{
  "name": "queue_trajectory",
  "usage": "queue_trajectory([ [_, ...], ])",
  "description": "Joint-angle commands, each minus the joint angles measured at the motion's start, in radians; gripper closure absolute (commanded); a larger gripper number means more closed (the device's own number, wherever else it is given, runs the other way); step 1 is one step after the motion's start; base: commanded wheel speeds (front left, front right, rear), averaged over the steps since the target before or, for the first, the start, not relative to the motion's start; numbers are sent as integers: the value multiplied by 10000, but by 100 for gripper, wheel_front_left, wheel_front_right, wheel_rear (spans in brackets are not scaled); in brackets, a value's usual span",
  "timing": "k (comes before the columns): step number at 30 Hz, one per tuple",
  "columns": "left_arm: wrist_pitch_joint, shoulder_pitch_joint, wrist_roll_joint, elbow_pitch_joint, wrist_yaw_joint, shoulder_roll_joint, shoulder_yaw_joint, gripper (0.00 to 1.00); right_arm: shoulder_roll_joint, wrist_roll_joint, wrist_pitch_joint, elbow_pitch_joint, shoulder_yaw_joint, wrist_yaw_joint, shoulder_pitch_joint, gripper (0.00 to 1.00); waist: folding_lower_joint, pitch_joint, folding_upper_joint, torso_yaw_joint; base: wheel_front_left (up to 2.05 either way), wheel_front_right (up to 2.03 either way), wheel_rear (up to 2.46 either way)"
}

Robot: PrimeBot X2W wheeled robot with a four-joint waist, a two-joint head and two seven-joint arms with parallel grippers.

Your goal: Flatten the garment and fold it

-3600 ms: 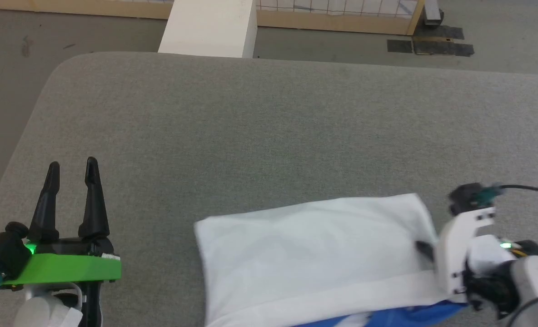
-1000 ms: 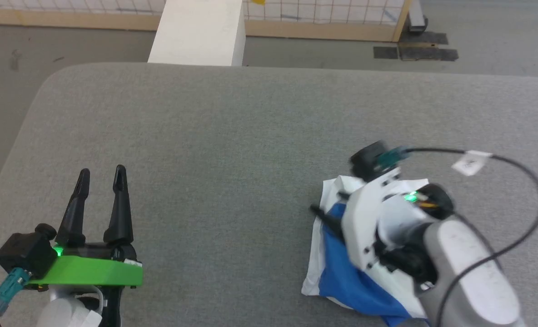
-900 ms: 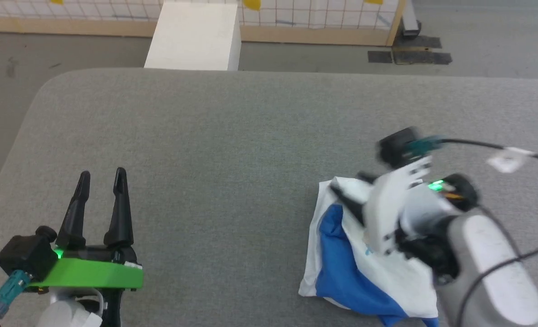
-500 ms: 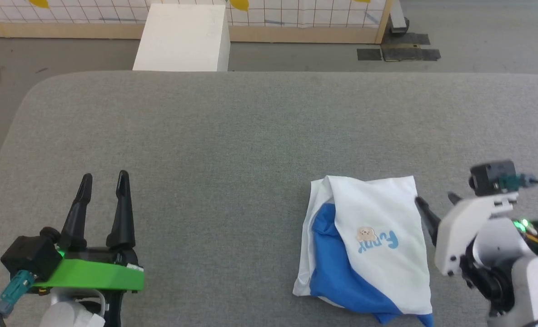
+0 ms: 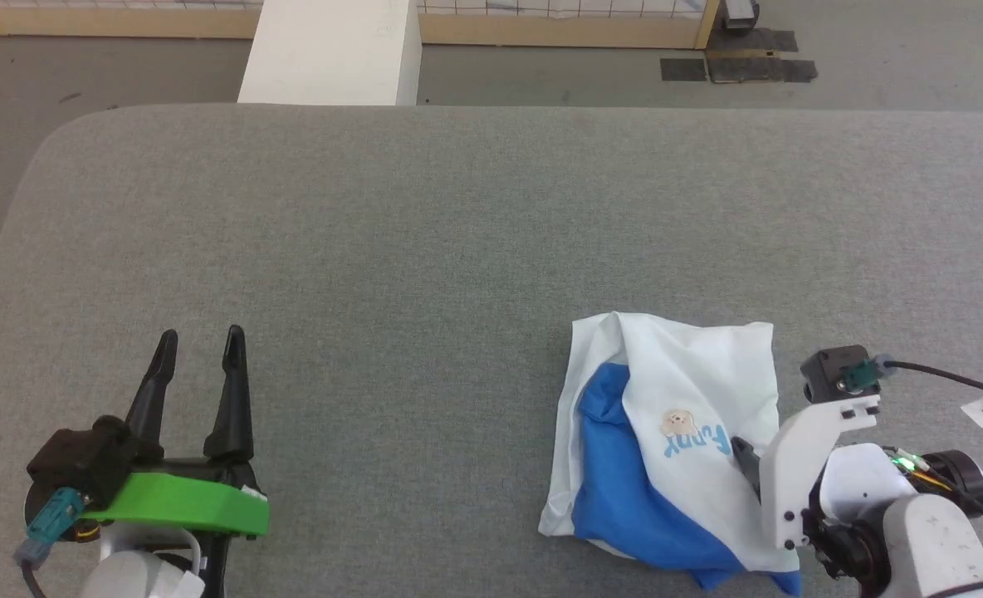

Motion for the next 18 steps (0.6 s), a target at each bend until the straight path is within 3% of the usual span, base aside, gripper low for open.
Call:
queue_trajectory([
  [1, 4, -234, 250, 226, 100, 64, -46, 0, 43, -195, 175, 401, 146, -15, -255, 0, 0, 123, 62, 78, 0, 0, 0],
  [6, 175, -359, 293, 430, 297, 69, -65, 0, 50, -168, 371, 875, 331, -15, -370, 0, 0, 243, 62, 128, 0, 0, 0],
  [7, 202, -384, 284, 453, 318, 67, -72, 0, 52, -125, 470, 976, 322, -15, -382, 12, 0, 265, 62, 135, 0, 0, 0],
  [8, 214, -400, 276, 467, 331, 66, -76, 0, 54, -94, 514, 1025, 315, -15, -400, 66, 0, 276, 62, 137, 0, 0, 0],
  [9, 216, -416, 258, 474, 347, 61, -73, 0, 54, -64, 517, 1064, 306, -15, -426, 98, 0, 291, 62, 138, 0, 0, 0],
  [18, 157, -400, 116, 498, 401, 44, -4, 0, -290, 299, 331, 842, 482, -15, -684, 100, 0, 126, 62, -9, 0, 0, 0],
])
